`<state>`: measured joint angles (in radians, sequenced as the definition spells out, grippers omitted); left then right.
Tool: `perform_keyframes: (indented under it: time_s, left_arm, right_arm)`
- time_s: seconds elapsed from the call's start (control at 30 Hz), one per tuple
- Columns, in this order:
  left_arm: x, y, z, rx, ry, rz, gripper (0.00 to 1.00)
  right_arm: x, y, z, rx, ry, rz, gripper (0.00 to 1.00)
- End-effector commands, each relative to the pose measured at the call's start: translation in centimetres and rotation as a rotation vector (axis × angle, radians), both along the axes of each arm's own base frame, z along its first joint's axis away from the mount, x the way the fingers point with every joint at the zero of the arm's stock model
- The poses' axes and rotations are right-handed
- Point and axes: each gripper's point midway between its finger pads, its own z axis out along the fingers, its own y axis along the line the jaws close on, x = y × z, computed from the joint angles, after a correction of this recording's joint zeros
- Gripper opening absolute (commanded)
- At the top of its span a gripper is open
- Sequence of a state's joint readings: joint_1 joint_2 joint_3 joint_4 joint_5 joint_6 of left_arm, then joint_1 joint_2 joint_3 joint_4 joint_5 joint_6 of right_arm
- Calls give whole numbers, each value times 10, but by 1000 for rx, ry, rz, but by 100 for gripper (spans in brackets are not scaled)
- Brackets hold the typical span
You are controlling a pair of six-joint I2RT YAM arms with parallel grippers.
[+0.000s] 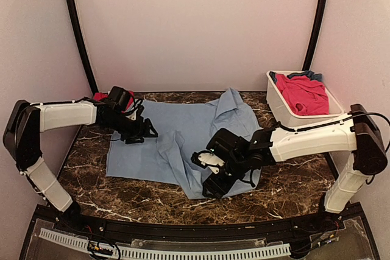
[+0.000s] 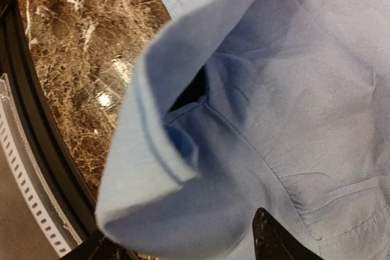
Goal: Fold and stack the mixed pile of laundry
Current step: Adjust the flattened shirt at the center of the board.
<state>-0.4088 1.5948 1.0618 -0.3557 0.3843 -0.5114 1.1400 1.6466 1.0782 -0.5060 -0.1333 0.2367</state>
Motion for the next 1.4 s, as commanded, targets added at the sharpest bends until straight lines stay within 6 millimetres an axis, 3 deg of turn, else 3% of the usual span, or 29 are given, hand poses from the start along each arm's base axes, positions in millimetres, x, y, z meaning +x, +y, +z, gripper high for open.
perform_keyframes:
  time_s: [0.0, 0.1, 0.3, 0.37, 0.8, 0.93, 0.97, 1.07, 1.13, 1.27, 1.37]
  left_arm:
    - [14, -18, -3, -5, -30, -54, 73]
    - [28, -32, -3, -15, -64, -86, 74]
    - [31, -67, 1, 83, -131, -182, 72]
    - [33, -71, -5, 114, -116, -174, 70]
    - [39, -64, -48, 211, 14, -104, 56]
    - [40, -64, -53, 220, 16, -107, 44]
    - [40, -64, -54, 218, 19, -108, 36]
    - [37, -68, -47, 189, 27, -116, 11]
    - [31, -68, -37, 164, 21, -115, 1]
    - [17, -58, -3, 135, -26, -99, 0]
    - [-2, -47, 25, 106, -68, -93, 0]
  right_arm:
    - [22, 8, -6, -4, -35, -63, 65]
    - [35, 3, -6, -19, -49, -109, 59]
    - [54, -6, -2, -10, -54, -156, 53]
    - [58, -8, -3, -14, -55, -159, 53]
    - [77, -14, -11, -27, -62, -178, 54]
    - [86, -18, -18, -34, -61, -193, 53]
    - [90, -18, -19, -31, -62, -197, 53]
    - [100, -18, -24, -21, -62, -208, 52]
    - [107, -17, -24, -16, -68, -208, 49]
    - [122, -13, -20, 2, -83, -200, 26]
    - [139, -11, -16, 17, -98, -207, 17]
